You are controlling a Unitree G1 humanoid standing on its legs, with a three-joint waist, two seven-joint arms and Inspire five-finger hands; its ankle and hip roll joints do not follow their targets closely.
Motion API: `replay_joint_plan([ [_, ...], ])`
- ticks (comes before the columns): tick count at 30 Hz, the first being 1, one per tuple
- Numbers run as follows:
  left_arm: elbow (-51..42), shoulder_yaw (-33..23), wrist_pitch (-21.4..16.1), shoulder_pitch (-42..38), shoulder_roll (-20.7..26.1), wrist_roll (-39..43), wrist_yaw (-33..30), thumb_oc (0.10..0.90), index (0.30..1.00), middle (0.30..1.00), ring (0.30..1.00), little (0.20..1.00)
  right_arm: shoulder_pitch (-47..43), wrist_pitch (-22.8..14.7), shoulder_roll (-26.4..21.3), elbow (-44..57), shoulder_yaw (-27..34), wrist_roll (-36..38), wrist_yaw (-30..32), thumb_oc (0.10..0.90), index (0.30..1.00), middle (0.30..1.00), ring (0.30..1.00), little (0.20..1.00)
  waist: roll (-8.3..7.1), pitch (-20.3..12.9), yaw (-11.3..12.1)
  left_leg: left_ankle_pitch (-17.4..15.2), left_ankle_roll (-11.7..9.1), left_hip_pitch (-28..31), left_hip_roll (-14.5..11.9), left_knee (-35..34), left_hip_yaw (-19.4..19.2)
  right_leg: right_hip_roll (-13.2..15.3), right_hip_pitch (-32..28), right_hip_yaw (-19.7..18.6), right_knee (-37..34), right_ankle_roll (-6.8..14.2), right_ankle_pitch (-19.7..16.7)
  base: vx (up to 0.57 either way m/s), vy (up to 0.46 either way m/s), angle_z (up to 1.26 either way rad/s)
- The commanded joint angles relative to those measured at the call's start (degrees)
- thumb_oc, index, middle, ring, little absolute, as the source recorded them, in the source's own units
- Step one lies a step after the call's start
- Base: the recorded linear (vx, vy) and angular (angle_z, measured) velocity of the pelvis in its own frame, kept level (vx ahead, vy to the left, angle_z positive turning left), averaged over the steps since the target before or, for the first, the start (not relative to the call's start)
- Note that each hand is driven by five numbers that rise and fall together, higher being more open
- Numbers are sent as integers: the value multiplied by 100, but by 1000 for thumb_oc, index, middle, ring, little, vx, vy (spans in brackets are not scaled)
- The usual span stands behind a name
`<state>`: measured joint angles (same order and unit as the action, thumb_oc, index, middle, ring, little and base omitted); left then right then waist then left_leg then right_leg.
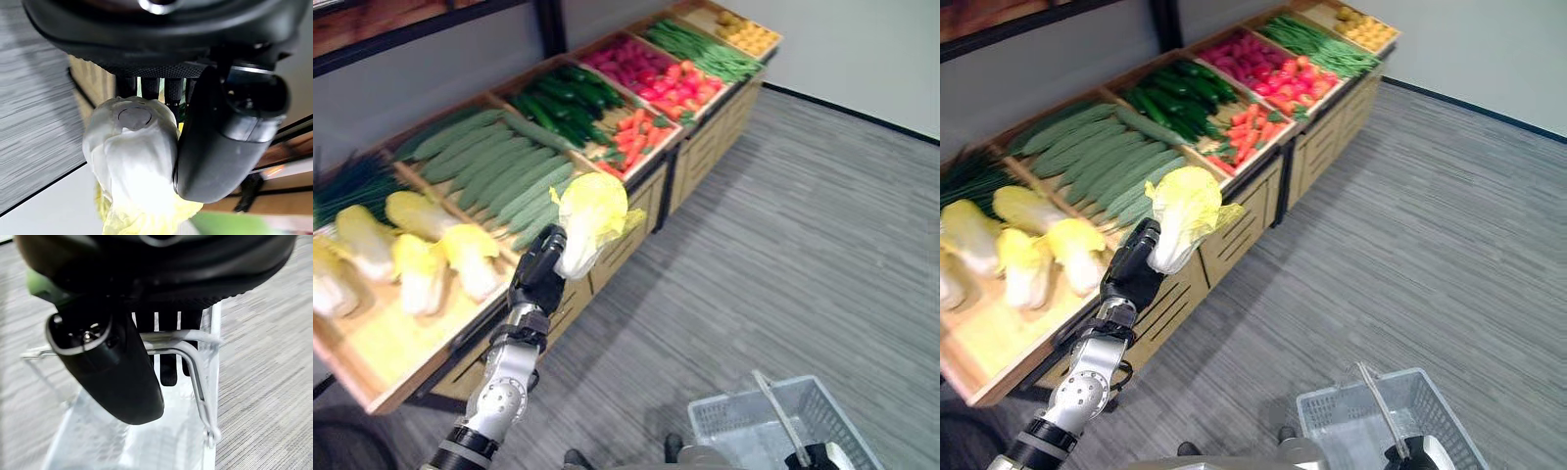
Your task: Get the vegetables into the basket
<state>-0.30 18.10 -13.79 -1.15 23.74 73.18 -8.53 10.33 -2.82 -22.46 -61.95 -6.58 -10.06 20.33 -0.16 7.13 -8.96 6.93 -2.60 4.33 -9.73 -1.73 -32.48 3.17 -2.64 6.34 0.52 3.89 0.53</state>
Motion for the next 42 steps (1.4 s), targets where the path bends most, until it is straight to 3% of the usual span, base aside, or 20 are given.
replay_joint_plan([
  [1, -661, -130, -356, -779, -56, -109, 405, 400, 300, 300, 300, 300, -250, -232, -481, 213, 75, 223, 481, 400, 300, 300, 300, 300, -23, 102, 54, -103, -526, 194, -279, 164, 224, 184, 37, -10, -29, 320, 35, 11, -164, -8],
  [4, -562, -27, -326, -898, -192, -54, 438, 400, 300, 300, 300, 300, -226, -273, -562, 318, 88, 247, 581, 400, 300, 300, 300, 300, 37, 190, -15, 73, -723, 24, -579, 681, 283, 31, -38, -60, -6, 140, 140, 8, -195, -17],
  [5, -535, 2, -329, -906, -233, -24, 481, 400, 300, 300, 300, 300, -276, -288, -609, 363, 71, 229, 607, 400, 300, 300, 300, 300, 44, 237, 12, 115, -734, -61, -563, 910, 572, -25, -47, -150, 14, 74, 160, -42, -145, -10],
  [6, -528, 4, -356, -940, -237, -14, 515, 400, 300, 300, 300, 300, -325, -283, -682, 384, 49, 196, 623, 400, 300, 300, 300, 300, 61, 290, 82, 272, -645, -229, -489, 1044, 934, -89, 41, -240, 53, 1, 71, -24, -104, -30],
  [7, -548, 46, -394, -940, -273, 30, 543, 400, 300, 300, 300, 300, -413, -272, -741, 361, 43, 187, 650, 400, 300, 300, 300, 300, 75, 296, 185, 125, -494, -457, -111, 925, 1713, -61, 73, -395, 71, 24, 58, -11, -35, -49],
  [8, -587, 27, -432, -907, -263, 39, 544, 400, 300, 300, 300, 300, -452, -259, -778, 382, 30, 159, 652, 400, 300, 300, 300, 300, 61, 285, 238, 3, -409, -540, 37, 774, 2072, -40, 99, -519, 81, 43, 36, 46, 2, -55],
  [9, -588, 27, -432, -907, -263, 39, 544, 400, 300, 300, 300, 300, -453, -259, -778, 382, 29, 159, 652, 400, 300, 300, 300, 300, 63, 268, 239, 12, -409, -559, 36, 768, 2071, -41, 119, -520, 80, 42, 28, 73, 28, -46],
  [10, -613, 20, -466, -858, -258, 41, 540, 400, 300, 300, 300, 300, -526, -253, -828, 341, 7, 134, 670, 400, 300, 300, 300, 300, 50, 247, 314, -111, -329, -656, 195, 594, 2554, -29, 158, -734, 69, 66, 1, 65, 29, -48],
  [12, -635, -11, -480, -837, -258, 38, 554, 400, 300, 300, 300, 300, -558, -244, -843, 320, -16, 118, 662, 400, 300, 300, 300, 300, 48, 239, 333, -154, -309, -667, 237, 482, 2716, -26, 177, -815, 60, 74, -18, 66, 43, -61],
  [13, -676, -66, -559, -774, -251, 45, 573, 400, 300, 300, 300, 300, -687, -244, -889, 240, -82, 64, 664, 400, 300, 300, 300, 300, 76, 232, 460, -94, -274, -812, 419, 260, 3409, -56, 246, -1103, 43, 97, -74, 60, 76, -61],
  [15, -753, -130, -595, -717, -198, 23, 608, 400, 300, 300, 300, 300, -842, -271, -950, 169, -138, 63, 633, 400, 300, 300, 300, 300, 131, 245, 508, -97, -208, -859, 594, 128, 3778, -106, 309, -1355, 107, 116, -49, 54, 125, -106],
  [22, -773, -70, -608, -673, -109, 32, 624, 400, 300, 300, 300, 300, -880, -284, -765, 82, -52, 379, 600, 400, 300, 300, 300, 300, 103, 144, 423, -318, 47, -526, 756, -55, 3141, 129, 437, -1800, 226, 366, -86, 28, 263, -56],
  [28, -626, -101, -611, -706, -82, -127, 632, 400, 300, 300, 300, 300, -967, -277, -555, 133, -55, 469, 575, 400, 300, 300, 300, 300, -36, 226, 456, -547, 250, -495, 937, -19, 2464, 358, 971, -2249, 280, 790, -551, -79, 210, -57],
  [29, -594, -102, -625, -726, -62, -117, 633, 400, 300, 300, 300, 300, -1022, -282, -527, 126, -98, 477, 568, 400, 300, 300, 300, 300, -57, 263, 476, -549, 261, -510, 932, -2, 2386, 345, 1090, -2216, 341, 821, -634, -155, 102, -68],
  [30, -567, -114, -632, -770, 22, -143, 621, 400, 300, 300, 300, 300, -1132, -274, -493, 124, -171, 454, 569, 400, 300, 300, 300, 300, -45, 358, 590, -571, 272, -507, 850, 29, 2236, 478, 1215, -1625, 558, 802, -639, -120, 31, -76],
  [31, -567, -115, -631, -771, 23, -142, 621, 400, 300, 300, 300, 300, -1134, -274, -492, 124, -172, 454, 569, 400, 300, 300, 300, 300, -45, 340, 598, -563, 269, -532, 845, 31, 2228, 472, 1240, -1634, 552, 799, -655, -107, 33, -62],
  [32, -578, -125, -624, -768, 78, -143, 607, 400, 300, 300, 300, 300, -1197, -292, -464, 154, -194, 436, 581, 400, 300, 300, 300, 300, -11, 377, 681, -573, 259, -515, 755, 54, 2114, 674, 1183, -1012, 695, 711, -598, -51, 46, -87],
  [33, -585, -121, -598, -795, 77, -117, 610, 400, 300, 300, 300, 300, -1234, -309, -419, 146, -179, 513, 599, 400, 300, 300, 300, 300, 0, 353, 659, -566, 258, -481, 715, 20, 2052, 741, 1045, -790, 785, 644, -531, -48, 49, -66],
  [36, -605, -124, -534, -780, 54, -92, 617, 400, 300, 300, 300, 300, -1196, -352, -407, 315, -172, 544, 612, 400, 300, 300, 300, 300, -46, 247, 677, -582, 253, -438, 700, 39, 1952, 762, 883, -763, 829, 639, -471, -23, -2, -29],
  [42, -558, -245, -510, -699, 25, -73, 641, 400, 300, 300, 300, 300, -1228, -370, -457, 800, -247, 424, 613, 400, 300, 300, 300, 300, -178, 17, 768, -625, 146, -312, 648, 87, 1664, 853, 673, -541, 202, 693, -550, 31, -114, -29],
])
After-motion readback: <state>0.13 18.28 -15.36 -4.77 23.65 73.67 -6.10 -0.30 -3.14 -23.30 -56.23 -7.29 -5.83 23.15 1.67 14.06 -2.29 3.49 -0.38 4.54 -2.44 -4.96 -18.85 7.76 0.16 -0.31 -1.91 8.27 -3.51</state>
